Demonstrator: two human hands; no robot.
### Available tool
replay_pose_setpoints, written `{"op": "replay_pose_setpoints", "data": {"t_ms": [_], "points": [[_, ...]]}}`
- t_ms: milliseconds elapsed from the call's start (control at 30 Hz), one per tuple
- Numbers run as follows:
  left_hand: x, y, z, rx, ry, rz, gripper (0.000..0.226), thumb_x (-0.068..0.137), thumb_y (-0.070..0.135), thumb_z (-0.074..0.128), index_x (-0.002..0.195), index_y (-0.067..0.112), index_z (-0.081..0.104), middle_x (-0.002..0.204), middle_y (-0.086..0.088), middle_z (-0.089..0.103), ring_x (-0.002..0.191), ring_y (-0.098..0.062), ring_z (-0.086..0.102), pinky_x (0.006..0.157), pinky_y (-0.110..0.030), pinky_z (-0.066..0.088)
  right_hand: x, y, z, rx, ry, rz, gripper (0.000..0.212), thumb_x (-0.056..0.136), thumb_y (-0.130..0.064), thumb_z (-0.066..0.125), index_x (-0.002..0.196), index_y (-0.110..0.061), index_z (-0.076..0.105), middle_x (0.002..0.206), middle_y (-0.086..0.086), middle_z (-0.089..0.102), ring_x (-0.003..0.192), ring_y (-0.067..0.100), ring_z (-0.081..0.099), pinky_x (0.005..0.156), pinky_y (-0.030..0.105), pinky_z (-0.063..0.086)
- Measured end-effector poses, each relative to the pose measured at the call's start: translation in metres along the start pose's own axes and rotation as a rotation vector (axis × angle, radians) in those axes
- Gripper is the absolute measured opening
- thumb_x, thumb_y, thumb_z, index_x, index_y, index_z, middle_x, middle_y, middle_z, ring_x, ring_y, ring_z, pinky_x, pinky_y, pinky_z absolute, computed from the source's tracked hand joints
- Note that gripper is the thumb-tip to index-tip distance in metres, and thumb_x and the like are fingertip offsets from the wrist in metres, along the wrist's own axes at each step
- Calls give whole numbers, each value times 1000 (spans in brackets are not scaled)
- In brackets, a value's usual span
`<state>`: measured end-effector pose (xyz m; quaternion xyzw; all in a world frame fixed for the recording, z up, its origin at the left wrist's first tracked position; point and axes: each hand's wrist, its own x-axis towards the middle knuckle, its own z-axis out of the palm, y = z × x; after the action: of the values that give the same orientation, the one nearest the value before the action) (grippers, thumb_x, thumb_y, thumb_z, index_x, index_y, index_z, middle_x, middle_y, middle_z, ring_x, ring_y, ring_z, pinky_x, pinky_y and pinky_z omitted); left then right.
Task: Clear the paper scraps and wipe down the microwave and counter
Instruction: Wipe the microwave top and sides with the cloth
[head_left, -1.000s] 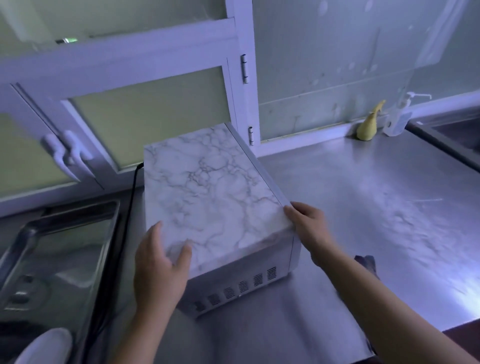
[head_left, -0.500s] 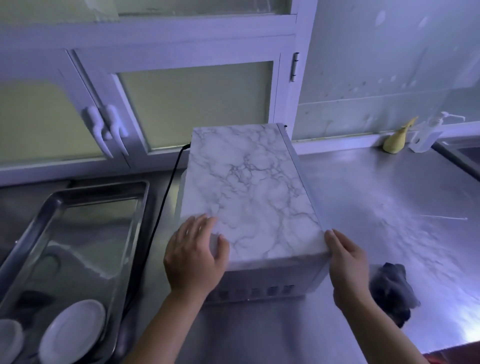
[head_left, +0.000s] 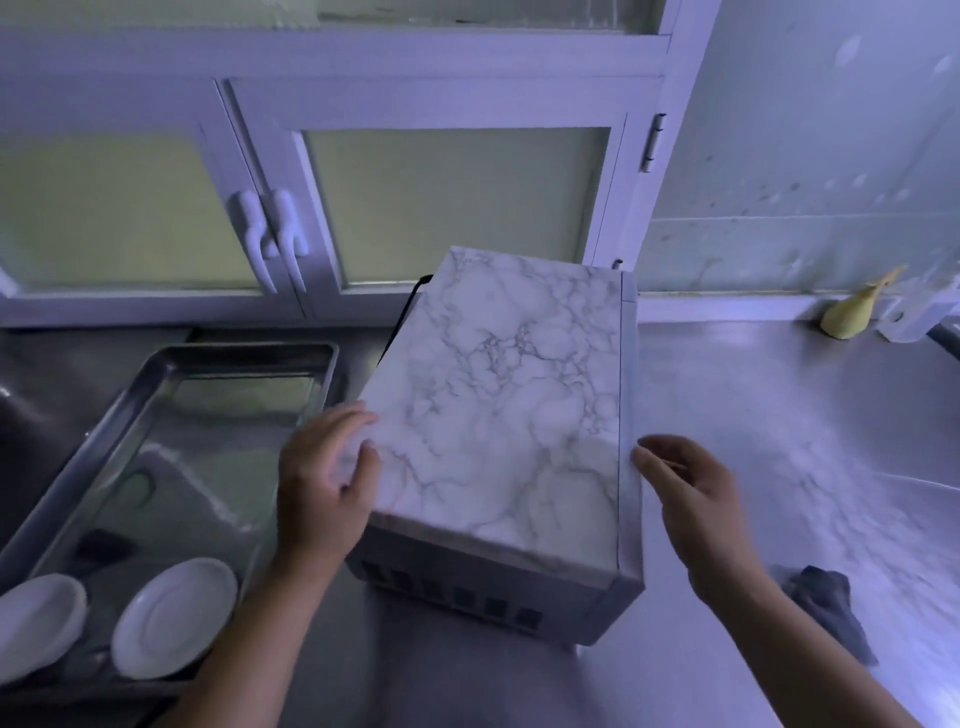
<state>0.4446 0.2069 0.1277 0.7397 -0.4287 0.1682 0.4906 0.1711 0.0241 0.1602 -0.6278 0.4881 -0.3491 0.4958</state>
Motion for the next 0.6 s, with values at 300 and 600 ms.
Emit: {"op": "replay_pose_setpoints", "data": {"t_ms": [300,600], "points": [[-105,-63,-28,-192,224,-956,20,93,-2,56,88,12,70,86,-4,69,90,-30,64,69,-9,44,6,-63,44,-510,-486,-594,23,92,-33,66,113,-28,71,119,-18,61,113,1,50,94,11,36],[-213,-110,-88,57,284,-1282,13,87,2,63,87,13,71,83,-16,70,80,-33,67,77,-46,53,-45,-81,121,-421,-779,-741,21,94,-27,66,112,-21,72,120,-8,68,115,7,55,93,3,30]]}}
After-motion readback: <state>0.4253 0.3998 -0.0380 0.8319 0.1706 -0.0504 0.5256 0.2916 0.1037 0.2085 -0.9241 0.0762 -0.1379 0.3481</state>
